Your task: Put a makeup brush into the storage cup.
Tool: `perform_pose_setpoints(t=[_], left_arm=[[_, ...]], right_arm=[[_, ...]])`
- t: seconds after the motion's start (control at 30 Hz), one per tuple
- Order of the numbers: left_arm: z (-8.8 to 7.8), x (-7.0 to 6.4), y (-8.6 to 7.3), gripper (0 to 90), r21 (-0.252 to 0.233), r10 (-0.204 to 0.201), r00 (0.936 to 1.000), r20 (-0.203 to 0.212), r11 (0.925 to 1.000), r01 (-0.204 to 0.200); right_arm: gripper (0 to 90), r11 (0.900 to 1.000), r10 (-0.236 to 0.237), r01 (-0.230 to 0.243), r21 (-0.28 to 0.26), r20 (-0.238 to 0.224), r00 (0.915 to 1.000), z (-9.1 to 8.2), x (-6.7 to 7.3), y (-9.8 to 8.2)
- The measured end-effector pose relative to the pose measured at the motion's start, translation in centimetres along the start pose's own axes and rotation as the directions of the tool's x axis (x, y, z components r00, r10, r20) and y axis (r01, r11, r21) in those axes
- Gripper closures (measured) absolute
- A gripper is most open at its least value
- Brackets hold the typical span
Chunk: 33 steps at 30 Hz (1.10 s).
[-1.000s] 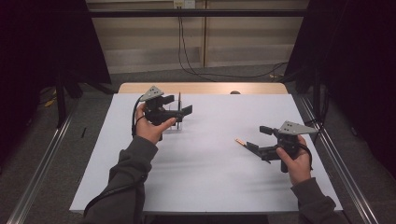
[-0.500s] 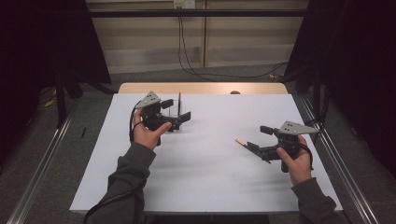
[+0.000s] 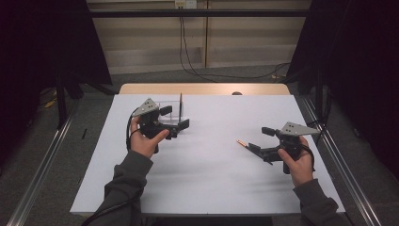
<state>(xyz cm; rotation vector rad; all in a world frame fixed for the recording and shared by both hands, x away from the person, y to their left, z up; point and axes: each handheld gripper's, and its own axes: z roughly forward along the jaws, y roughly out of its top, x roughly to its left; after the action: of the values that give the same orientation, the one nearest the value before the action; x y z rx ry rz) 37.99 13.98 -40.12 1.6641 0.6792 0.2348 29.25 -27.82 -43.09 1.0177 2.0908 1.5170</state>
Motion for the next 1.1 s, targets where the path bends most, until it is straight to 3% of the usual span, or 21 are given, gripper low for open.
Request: perform_pose_setpoints(t=[0.3,0.4,0.5,0.73,0.97,1.03,1.1], left_arm=[[-0.8,-0.3,-0.7,1.4,-0.011,-0.003,1.0,-0.005,0.9999,0.003],[-1.1,-0.4,-0.8,1.5,0.001,0.015,0.9999,0.008,0.9999,-0.015],[-1.2,-0.5,-0.9,1.7,-0.015,0.003,0.9997,0.023,0.9999,-0.003],[-1.7,-0.7,-1.2,1.9,-0.01,0.008,0.9999,0.009,0.9999,-0.008],[-2.0,-0.8,-1.6,0.3,-0.022,0.029,0.9983,0.05,0.9994,-0.028],[-2.1,-0.9,-1.7,0.1,-0.016,0.026,0.999,0.037,0.9996,-0.026],[-2.2,-0.8,-1.8,0.0,-0.028,0.025,0.998,0.058,0.9993,-0.024]], right_arm=[[9.5,1.0,-0.005,0.005,0.001,-0.001,1.0,0.3,-0.1,0.0],[9.5,1.0,-0.004,0.004,0.002,0.0,1.0,0.2,-0.2,0.0],[9.5,1.0,-0.003,0.003,0.002,0.004,1.0,0.1,-0.2,0.0],[9.5,1.0,0.009,-0.009,0.002,0.016,0.9998,-0.2,-0.7,-0.3],[9.5,1.0,0.015,-0.015,0.001,0.034,0.9993,-0.6,-1.0,-0.4],[9.5,1.0,0.013,-0.014,0.004,0.034,0.9993,-0.6,-1.0,-0.3],[9.5,1.0,0.008,-0.008,0.006,0.04,0.9992,-0.6,-1.0,-0.4]])
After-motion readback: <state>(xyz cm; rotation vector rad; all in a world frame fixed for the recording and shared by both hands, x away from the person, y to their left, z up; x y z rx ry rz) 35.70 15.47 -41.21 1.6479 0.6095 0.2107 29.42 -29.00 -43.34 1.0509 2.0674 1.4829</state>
